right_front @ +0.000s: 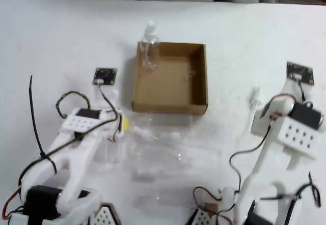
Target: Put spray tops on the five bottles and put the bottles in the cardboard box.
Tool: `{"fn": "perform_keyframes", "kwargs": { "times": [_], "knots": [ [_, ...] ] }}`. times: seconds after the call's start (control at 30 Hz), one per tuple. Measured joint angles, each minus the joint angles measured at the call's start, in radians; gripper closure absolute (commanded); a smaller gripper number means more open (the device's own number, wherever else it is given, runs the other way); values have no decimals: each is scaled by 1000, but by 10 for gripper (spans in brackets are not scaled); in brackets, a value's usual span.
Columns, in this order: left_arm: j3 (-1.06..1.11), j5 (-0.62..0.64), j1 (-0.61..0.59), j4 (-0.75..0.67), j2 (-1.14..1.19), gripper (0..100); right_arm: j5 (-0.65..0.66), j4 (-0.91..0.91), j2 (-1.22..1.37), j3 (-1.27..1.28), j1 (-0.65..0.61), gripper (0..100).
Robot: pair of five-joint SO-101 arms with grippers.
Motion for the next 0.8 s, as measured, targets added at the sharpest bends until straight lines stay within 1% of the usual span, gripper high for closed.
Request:
{"fn": "perform_keyframes", "kwargs": {
  "times": [0.07, 0.2, 0.27, 0.43, 0.57, 0.8],
  "knots": [
    [0, 0, 0, 0, 0, 980, 5, -49, -46, 51, 17, 980],
    [0, 0, 0, 0, 0, 980, 5, -104, -60, 64, 28, 980],
    [0, 0, 0, 0, 0, 980, -21, -143, -54, 64, 28, 975],
    [0, 0, 0, 0, 0, 980, -101, -221, 26, 64, 37, 878],
    [0, 0, 0, 0, 0, 980, -166, -282, 95, 64, 6, 885],
    [6, -3, 8, 0, 0, 980, -178, -377, 163, 38, -2, 884]
  ]
}}
